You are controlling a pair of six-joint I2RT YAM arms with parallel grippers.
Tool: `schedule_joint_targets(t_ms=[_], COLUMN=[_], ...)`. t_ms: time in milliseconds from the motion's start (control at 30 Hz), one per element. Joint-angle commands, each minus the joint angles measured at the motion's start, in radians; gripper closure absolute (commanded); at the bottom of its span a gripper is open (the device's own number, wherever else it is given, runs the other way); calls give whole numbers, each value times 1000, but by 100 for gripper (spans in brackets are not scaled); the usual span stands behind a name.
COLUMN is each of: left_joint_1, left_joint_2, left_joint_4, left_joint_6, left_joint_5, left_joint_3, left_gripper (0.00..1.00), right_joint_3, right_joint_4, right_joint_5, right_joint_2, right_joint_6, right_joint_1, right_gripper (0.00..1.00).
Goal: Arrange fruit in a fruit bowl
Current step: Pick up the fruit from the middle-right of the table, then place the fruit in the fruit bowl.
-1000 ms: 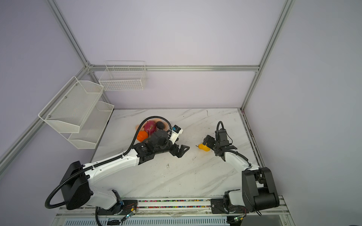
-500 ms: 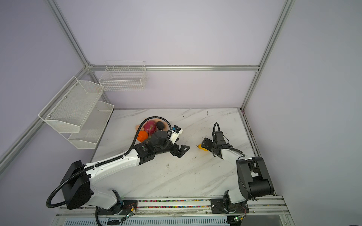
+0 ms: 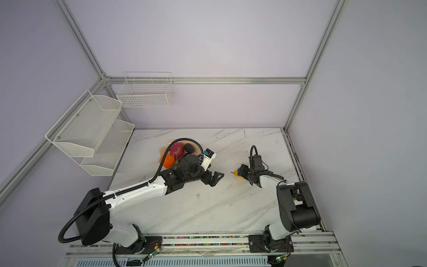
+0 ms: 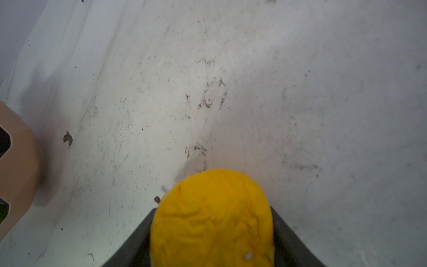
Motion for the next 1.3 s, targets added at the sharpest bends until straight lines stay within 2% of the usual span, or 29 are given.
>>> schedule_joint_targets(t_ms=[0, 67, 200, 333, 400, 467, 600, 800, 1067, 1267], left_joint_1=[-4, -2, 15, 68, 119, 174, 253, 318, 348, 350], left_joint_2=[-14, -23, -60, -146, -199, -257, -387, -520, -599, -613], left_joint_4=[22, -8, -144, -237, -290, -328, -337, -409, -450, -444], left_joint_6=[-17, -17, -30, -36, -89, -141, -166, -176, -181, -188], left_joint_5=[-30, -88, -329, -415, -447, -454, -439, -435, -434, -423], left_joint_3=[-16, -12, 10, -6, -29, -61, -155, -201, -241, -255], left_gripper=[0, 0, 0, 0, 0, 0, 0, 0, 0, 0], right_joint_3=[2, -3, 29, 82, 138, 202, 356, 603, 775, 809], right_joint_4=[45, 82, 97, 174, 214, 240, 254, 176, 99, 53], right_joint_5=[-24, -59, -29, -58, -83, -107, -160, -184, -142, -72], right_joint_2=[-46, -74, -110, -99, -58, -1, 146, 379, 539, 577], right_joint_6=[-11, -24, -42, -28, -30, -41, -79, -128, -166, -175], right_joint_1=[7, 16, 101, 209, 270, 320, 401, 492, 542, 552], right_gripper=[44, 46, 46, 46, 46, 46, 46, 46, 46, 45])
